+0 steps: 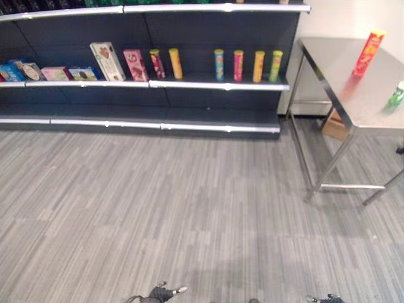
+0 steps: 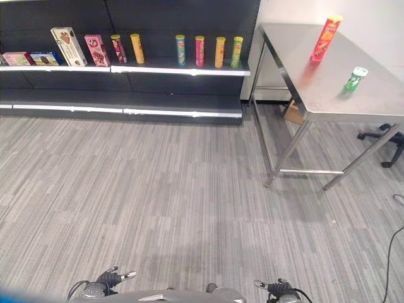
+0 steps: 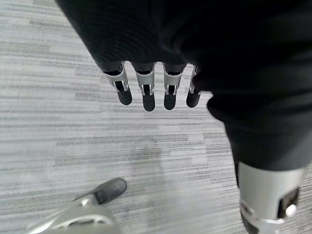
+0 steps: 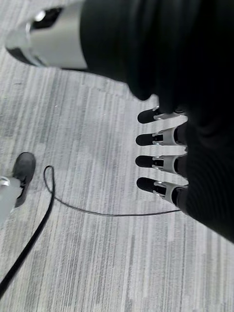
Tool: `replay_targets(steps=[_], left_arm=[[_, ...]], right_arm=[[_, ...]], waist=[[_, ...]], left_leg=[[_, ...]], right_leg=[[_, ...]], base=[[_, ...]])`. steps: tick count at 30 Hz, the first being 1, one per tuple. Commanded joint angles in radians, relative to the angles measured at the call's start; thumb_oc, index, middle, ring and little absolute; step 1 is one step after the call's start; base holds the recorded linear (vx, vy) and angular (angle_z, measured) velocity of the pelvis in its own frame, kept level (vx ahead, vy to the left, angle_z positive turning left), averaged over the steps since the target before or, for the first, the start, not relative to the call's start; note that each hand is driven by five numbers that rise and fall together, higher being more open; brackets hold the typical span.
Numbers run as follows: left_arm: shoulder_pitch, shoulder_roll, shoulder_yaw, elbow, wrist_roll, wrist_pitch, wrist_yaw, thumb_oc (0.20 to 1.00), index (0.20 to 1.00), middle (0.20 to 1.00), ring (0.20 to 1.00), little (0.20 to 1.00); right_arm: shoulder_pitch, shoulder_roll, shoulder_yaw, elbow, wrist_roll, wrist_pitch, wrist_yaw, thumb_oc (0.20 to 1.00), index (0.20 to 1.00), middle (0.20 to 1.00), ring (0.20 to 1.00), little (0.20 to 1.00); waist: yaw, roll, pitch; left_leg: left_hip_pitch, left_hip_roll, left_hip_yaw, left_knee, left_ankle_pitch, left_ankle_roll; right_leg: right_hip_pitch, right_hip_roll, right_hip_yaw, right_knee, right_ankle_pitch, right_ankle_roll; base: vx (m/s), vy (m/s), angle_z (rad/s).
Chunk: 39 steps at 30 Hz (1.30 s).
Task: Put the goods on the table back onto the shelves and tidy them up.
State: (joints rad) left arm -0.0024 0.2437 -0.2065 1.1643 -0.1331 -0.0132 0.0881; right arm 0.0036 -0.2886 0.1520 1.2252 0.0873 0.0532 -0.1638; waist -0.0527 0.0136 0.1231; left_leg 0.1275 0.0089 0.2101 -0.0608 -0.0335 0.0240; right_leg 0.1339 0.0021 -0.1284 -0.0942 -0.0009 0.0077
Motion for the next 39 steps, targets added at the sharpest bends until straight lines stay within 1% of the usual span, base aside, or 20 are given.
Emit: replay_targets(steps=[1,3,7,20,26,32,34,35,37,38,39], left_arm=[[-0.053,0.018,0.004,0.030,0.027,-0.021,-0.005,1.000,1.000,1.000,1.000,1.000],[-0.055,0.021,0.003,0.037,0.042,-0.023,0.007,1.000,1.000,1.000,1.000,1.000],[-0.055,0.013,0.017,0.029,0.019,-0.025,0.013,1.000,1.000,1.000,1.000,1.000],[-0.051,0.008,-0.027,0.063,0.108,-0.016,0.013,1.000,1.000,1.000,1.000,1.000],[-0.056,0.009,-0.030,0.071,0.118,-0.015,0.016,1.000,1.000,1.000,1.000,1.000],[-0.072,0.017,-0.031,0.064,0.119,-0.021,0.024,1.000,1.000,1.000,1.000,1.000],[-0.076,0.018,-0.031,0.063,0.116,-0.022,0.021,1.000,1.000,1.000,1.000,1.000],[-0.076,0.019,-0.031,0.059,0.113,-0.022,0.017,1.000,1.000,1.000,1.000,1.000],[-0.078,0.023,-0.029,0.053,0.110,-0.022,0.014,1.000,1.000,1.000,1.000,1.000],[-0.078,0.024,-0.030,0.054,0.111,-0.020,0.011,1.000,1.000,1.000,1.000,1.000],[-0.078,0.025,-0.030,0.057,0.114,-0.018,0.011,1.000,1.000,1.000,1.000,1.000]], right_arm=[[-0.056,-0.012,0.037,0.022,-0.015,-0.011,-0.006,1.000,1.000,1.000,1.000,1.000],[-0.053,-0.009,0.037,0.018,-0.013,-0.014,-0.010,1.000,1.000,1.000,1.000,1.000],[-0.047,-0.004,0.030,0.020,-0.009,-0.016,-0.016,1.000,1.000,1.000,1.000,1.000],[-0.049,-0.011,0.032,0.022,-0.019,-0.014,-0.011,1.000,1.000,1.000,1.000,1.000],[-0.062,-0.007,0.039,0.016,-0.025,-0.011,-0.009,1.000,1.000,1.000,1.000,1.000],[-0.079,-0.007,0.045,0.012,-0.035,-0.008,-0.006,1.000,1.000,1.000,1.000,1.000],[-0.085,-0.008,0.049,0.014,-0.043,-0.006,-0.003,1.000,1.000,1.000,1.000,1.000],[-0.088,-0.009,0.052,0.015,-0.047,-0.005,-0.002,1.000,1.000,1.000,1.000,1.000],[-0.092,-0.012,0.057,0.017,-0.055,-0.005,0.004,1.000,1.000,1.000,1.000,1.000],[-0.096,-0.014,0.061,0.020,-0.060,-0.004,0.009,1.000,1.000,1.000,1.000,1.000],[-0.097,-0.016,0.062,0.021,-0.061,-0.003,0.010,1.000,1.000,1.000,1.000,1.000]], waist=[[-0.012,-0.038,-0.002],[-0.013,-0.035,-0.003],[-0.016,-0.034,-0.003],[-0.025,-0.027,0.004],[-0.024,-0.026,0.009],[-0.021,-0.026,0.024],[-0.018,-0.026,0.030],[-0.014,-0.025,0.037],[-0.006,-0.022,0.056],[-0.003,-0.018,0.073],[-0.004,-0.016,0.082]], left_leg=[[0.015,0.051,-0.031,-0.020,-0.012,-0.094],[0.018,0.051,-0.028,-0.023,-0.013,-0.093],[0.020,0.049,-0.028,-0.026,-0.013,-0.092],[0.011,0.037,-0.021,-0.026,-0.022,-0.078],[-0.003,0.023,-0.024,-0.026,-0.024,-0.066],[-0.040,-0.010,-0.026,-0.025,-0.026,-0.041],[-0.048,-0.017,-0.025,-0.023,-0.030,-0.032],[-0.052,-0.021,-0.025,-0.020,-0.034,-0.024],[-0.049,-0.028,-0.025,-0.017,-0.042,-0.009],[-0.040,-0.034,-0.027,-0.014,-0.046,0.000],[-0.028,-0.039,-0.027,-0.016,-0.050,0.006]], right_leg=[[0.014,-0.075,-0.013,0.007,-0.081,0.116],[0.013,-0.076,-0.008,0.007,-0.081,0.116],[0.011,-0.077,-0.007,0.007,-0.078,0.118],[-0.011,-0.086,0.018,0.007,-0.061,0.129],[-0.031,-0.095,0.035,0.007,-0.048,0.136],[-0.084,-0.123,0.061,0.027,-0.027,0.158],[-0.109,-0.132,0.063,0.059,-0.030,0.165],[-0.132,-0.138,0.063,0.105,-0.039,0.169],[-0.188,-0.145,0.070,0.223,-0.052,0.177],[-0.216,-0.155,0.062,0.297,-0.048,0.184],[-0.247,-0.165,0.059,0.374,-0.039,0.184]], base=[[0.00,0.000,0.00],[0.00,0.019,-0.04],[0.00,0.001,-0.01],[-0.01,0.033,-0.06],[-0.01,0.059,-0.08],[-0.02,0.117,-0.10],[-0.03,0.098,-0.07],[-0.05,0.115,-0.11],[-0.04,0.140,-0.15],[-0.01,0.144,-0.25],[0.03,0.144,-0.24]])
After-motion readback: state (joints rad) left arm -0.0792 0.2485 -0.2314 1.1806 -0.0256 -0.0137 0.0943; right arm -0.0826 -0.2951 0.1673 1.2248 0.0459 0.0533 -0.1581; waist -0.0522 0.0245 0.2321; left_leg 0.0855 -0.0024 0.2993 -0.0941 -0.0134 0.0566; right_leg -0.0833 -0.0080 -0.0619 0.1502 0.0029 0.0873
